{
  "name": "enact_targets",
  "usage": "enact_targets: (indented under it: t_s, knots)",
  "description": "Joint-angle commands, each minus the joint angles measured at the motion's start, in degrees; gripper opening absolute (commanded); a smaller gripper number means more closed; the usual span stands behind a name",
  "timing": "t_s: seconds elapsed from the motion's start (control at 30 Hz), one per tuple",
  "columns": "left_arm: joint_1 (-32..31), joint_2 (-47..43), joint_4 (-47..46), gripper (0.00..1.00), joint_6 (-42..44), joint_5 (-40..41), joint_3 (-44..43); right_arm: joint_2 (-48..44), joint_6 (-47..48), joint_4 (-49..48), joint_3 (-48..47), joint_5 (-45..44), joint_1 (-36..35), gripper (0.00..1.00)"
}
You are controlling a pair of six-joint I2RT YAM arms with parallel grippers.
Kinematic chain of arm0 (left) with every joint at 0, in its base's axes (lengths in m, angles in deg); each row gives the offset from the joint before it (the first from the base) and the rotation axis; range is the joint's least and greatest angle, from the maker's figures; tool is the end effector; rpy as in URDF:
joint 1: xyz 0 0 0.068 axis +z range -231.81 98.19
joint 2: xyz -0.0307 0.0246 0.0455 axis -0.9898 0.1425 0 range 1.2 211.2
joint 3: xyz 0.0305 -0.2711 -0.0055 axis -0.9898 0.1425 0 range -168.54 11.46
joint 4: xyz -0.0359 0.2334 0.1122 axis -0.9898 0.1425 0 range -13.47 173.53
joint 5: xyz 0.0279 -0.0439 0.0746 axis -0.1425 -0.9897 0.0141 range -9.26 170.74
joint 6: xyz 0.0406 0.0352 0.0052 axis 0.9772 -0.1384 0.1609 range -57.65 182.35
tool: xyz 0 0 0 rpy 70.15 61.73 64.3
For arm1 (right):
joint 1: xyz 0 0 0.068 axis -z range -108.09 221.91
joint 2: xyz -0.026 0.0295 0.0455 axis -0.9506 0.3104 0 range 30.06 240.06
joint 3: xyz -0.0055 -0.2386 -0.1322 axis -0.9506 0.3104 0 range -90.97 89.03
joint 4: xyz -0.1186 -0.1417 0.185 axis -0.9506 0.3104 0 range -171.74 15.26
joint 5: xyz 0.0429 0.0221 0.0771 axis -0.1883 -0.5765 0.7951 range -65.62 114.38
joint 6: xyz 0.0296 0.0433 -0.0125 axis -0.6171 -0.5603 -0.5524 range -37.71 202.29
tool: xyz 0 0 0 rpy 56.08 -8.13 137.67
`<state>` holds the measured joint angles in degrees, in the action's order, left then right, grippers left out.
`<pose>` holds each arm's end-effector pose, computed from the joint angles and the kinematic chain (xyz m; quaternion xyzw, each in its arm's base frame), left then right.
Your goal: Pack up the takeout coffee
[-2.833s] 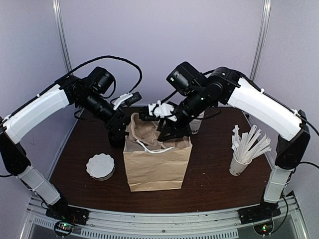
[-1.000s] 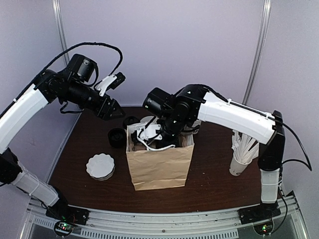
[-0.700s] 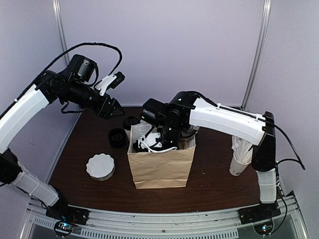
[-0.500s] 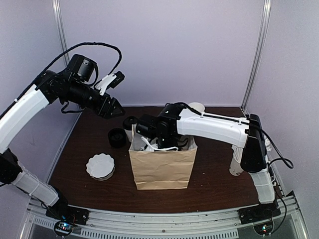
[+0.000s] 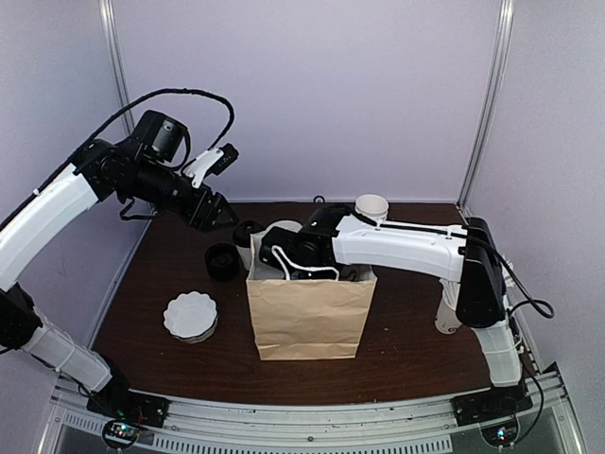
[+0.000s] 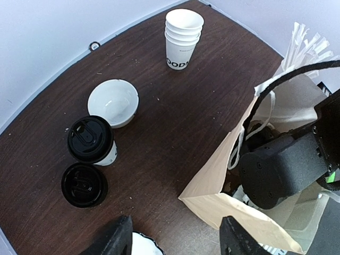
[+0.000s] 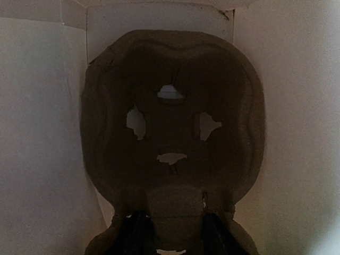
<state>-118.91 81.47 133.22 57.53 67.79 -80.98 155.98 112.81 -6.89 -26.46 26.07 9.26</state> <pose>0.2183 -0.1751 0.4077 0.2966 0.8681 -0.2345 0.3214 0.1993 0.3875 0.2326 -0.7261 0.6862 0.0256 0.0354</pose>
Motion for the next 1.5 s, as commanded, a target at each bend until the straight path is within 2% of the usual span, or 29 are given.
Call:
enact_targets:
  t_s: [0.0,0.17,0.37,0.8,0.93,1.13,1.27,1.47]
  knots:
    - [0.45,-0.99,-2.75,0.59,0.61,-0.74,0.65,1.47,-1.11,-0.24,0.6,1.49,-0.49,0.39]
    - [0.45,-1.15,-3.16,0.6,0.69,-1.08,1.25,1.87,-1.3,1.86,-0.8,1.24,-0.66,0.44]
    - [0.45,-1.19,-2.9,0.6,1.4,-1.28,0.64,-2.04,-1.49,4.77,-5.19,3.66,-0.9,0.54]
    - [0.49,-0.77,-2.46,0.61,2.81,-6.7,-0.36,-9.22,1.07,6.41,-9.45,3.43,-1.02,0.62]
    - [0.45,-0.54,-3.54,0.62,7.98,-18.62,0.99,-12.5,5.27,8.01,-10.4,5.93,-0.67,0.63]
    - [0.03,2.96,-3.87,0.66,10.41,-25.68,-0.45,-16.21,8.53,7.83,-13.02,6.8,-0.36,0.62]
    - [-1.93,4.66,-4.03,0.67,13.12,-26.65,-1.16,-17.51,9.56,7.9,-13.37,7.18,-0.12,0.61]
    - [-5.52,6.66,-5.57,0.68,17.52,-22.53,-0.95,-17.94,9.89,6.8,-14.9,7.44,0.51,0.61]
